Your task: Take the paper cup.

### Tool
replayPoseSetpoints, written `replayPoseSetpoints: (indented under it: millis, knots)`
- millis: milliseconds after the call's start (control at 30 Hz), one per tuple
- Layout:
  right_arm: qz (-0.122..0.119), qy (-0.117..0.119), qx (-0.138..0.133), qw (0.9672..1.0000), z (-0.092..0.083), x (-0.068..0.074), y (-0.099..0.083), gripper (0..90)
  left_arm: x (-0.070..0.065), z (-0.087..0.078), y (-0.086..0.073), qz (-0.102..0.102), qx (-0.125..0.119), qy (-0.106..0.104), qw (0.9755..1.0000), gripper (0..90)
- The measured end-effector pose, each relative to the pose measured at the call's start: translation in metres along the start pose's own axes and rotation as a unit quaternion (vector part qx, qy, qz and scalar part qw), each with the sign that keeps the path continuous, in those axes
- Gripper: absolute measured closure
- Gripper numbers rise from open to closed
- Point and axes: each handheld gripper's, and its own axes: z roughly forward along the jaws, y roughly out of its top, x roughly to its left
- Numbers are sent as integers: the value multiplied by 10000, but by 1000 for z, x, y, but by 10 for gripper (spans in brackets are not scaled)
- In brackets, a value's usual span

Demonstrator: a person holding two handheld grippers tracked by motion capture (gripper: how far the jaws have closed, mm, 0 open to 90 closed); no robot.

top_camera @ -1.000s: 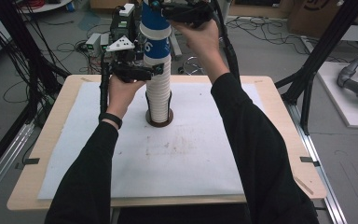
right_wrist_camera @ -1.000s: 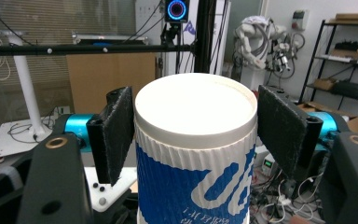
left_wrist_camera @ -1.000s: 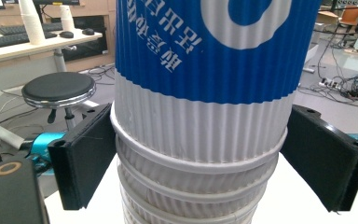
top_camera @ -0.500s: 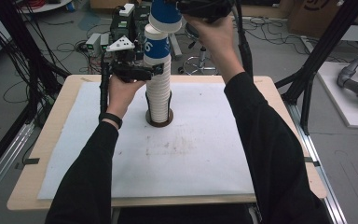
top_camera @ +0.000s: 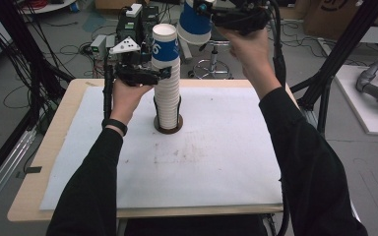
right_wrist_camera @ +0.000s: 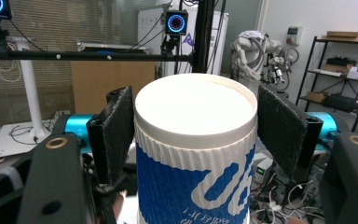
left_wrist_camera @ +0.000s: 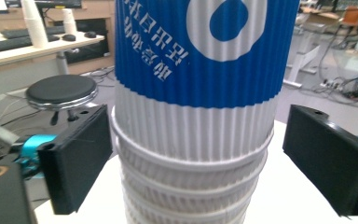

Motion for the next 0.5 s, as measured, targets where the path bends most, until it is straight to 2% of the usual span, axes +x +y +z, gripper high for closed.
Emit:
replayPoseSetpoints:
  millis: [67,267,500]
  knots:
    - [31,-15,19,10000,-9,-2,-5,305,-1,-3,0,75,43,62,9999,70]
    - [25,-58,57,10000,-24,-5,-16,305,0,-18,-3,42,-26,274,9996,65]
    - [73,-58,87,9999,-40,-6,-30,305,-3,-33,-9,54,-85,277,9996,65]
